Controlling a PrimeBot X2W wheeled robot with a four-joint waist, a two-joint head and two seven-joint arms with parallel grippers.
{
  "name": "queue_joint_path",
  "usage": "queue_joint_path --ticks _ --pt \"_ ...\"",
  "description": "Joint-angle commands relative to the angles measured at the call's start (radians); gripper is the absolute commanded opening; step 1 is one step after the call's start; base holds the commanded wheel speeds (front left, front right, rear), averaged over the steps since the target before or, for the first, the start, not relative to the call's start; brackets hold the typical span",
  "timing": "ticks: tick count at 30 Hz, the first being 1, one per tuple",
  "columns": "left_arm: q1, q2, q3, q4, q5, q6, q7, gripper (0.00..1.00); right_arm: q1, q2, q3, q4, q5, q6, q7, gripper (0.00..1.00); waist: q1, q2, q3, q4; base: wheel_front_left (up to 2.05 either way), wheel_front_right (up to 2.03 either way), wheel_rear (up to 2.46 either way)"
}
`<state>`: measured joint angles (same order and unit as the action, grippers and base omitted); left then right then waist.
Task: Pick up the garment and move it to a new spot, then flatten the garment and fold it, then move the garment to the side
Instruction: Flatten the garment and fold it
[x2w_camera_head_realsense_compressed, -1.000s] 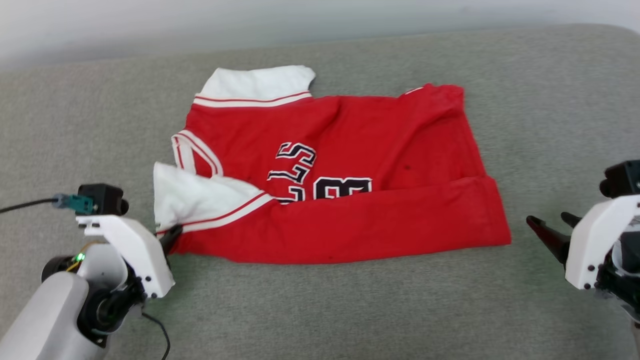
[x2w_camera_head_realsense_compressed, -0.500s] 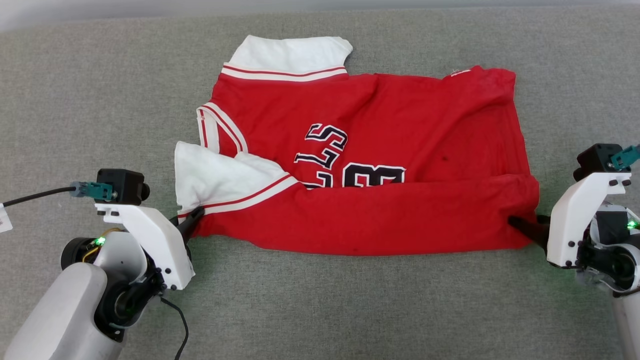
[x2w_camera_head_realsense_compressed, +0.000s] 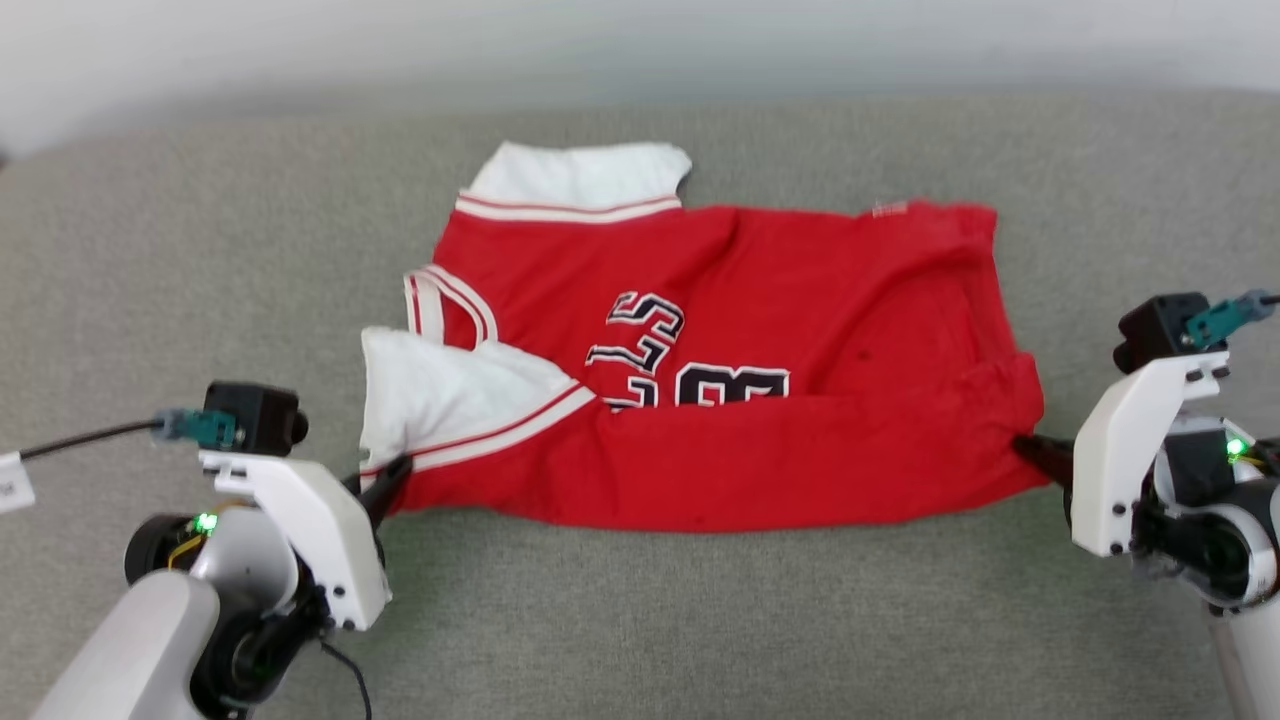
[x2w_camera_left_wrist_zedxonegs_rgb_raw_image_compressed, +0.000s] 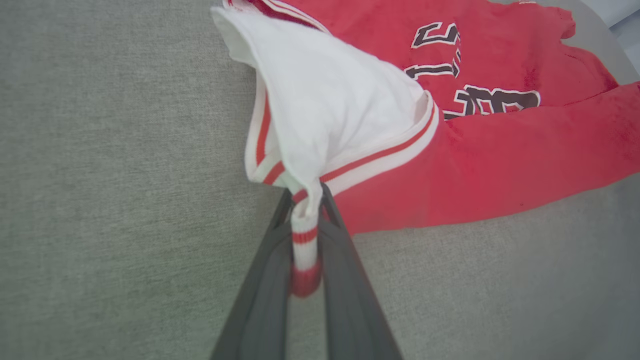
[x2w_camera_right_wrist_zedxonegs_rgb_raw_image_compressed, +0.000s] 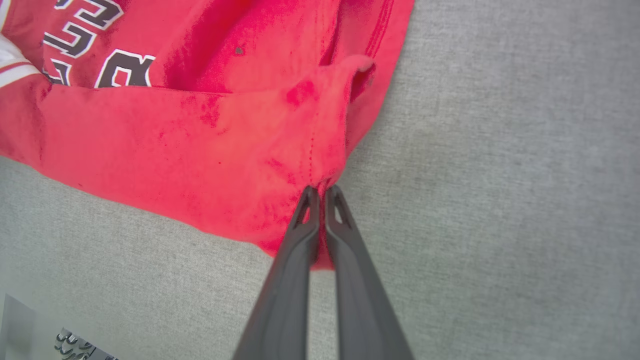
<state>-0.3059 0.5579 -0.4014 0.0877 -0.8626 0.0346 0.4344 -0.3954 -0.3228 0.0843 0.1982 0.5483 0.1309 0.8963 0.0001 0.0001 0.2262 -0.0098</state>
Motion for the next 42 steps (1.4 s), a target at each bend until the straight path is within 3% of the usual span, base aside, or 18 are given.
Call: queue_joint_path --ticks 1,10,17,18,19,20,21,31,36,42 --pt "0.029 0.006 0.005 -0.013 -0.008 0.005 -0.009 0.00 0.027 -0.011 0.009 -0.018 0.007 0.000 -0.003 0.00 -0.0001 -0.0001 -0.062 -0.003 0.00 0.00 0.00" --pt "0.200 0.035 0.015 -0.078 -0.039 0.058 -0.007 0.00 0.179 -0.025 0.012 -0.092 0.031 0.000 0.016 0.00 -0.0001 -0.0001 -0.208 0.014 0.00 0.00 0.00" --pt "0.317 0.047 0.024 -0.091 -0.075 0.091 0.004 0.00 0.299 -0.004 -0.029 -0.100 0.020 0.000 0.006 0.00 -0.0001 -0.0001 -0.225 0.025 0.00 0.00 0.00" --pt "0.320 0.044 0.022 -0.088 -0.069 0.095 -0.005 0.00 0.314 0.004 -0.034 -0.101 0.015 0.000 -0.005 0.05 -0.0001 -0.0001 -0.221 0.026 0.00 0.00 0.00" --pt "0.319 0.031 0.025 -0.084 -0.068 0.100 -0.021 0.00 0.326 0.012 -0.041 -0.104 0.009 -0.001 -0.026 0.44 -0.0001 -0.0001 -0.216 0.027 0.00 0.00 0.00" --pt "0.318 0.018 0.020 -0.074 -0.069 0.098 -0.028 0.58 0.339 0.017 -0.042 -0.104 0.003 0.000 -0.048 1.00 -0.0001 -0.0001 -0.212 0.028 0.00 0.00 0.00" --pt "0.314 0.012 0.014 -0.067 -0.065 0.094 -0.033 1.00 0.350 0.023 -0.037 -0.105 0.004 0.000 -0.069 1.00 -0.0001 -0.0001 -0.207 0.026 0.00 0.00 0.00" --pt "0.198 0.014 0.066 -0.043 0.014 0.123 -0.155 1.00 0.328 0.058 -0.050 -0.178 -0.119 0.000 -0.511 1.00 -0.0001 -0.0001 -0.181 -0.035 0.00 0.00 0.00" --pt "0.055 0.020 0.099 -0.041 0.093 0.146 -0.239 1.00 0.285 0.104 -0.061 -0.219 -0.213 0.000 -0.706 1.00 -0.0001 -0.0001 -0.126 -0.087 0.00 0.00 0.00" --pt "-0.133 0.042 0.119 0.031 0.120 0.115 -0.256 1.00 0.211 0.140 -0.051 -0.259 -0.260 0.000 -0.786 1.00 -0.0001 -0.0001 0.000 -0.145 0.00 0.00 0.00"
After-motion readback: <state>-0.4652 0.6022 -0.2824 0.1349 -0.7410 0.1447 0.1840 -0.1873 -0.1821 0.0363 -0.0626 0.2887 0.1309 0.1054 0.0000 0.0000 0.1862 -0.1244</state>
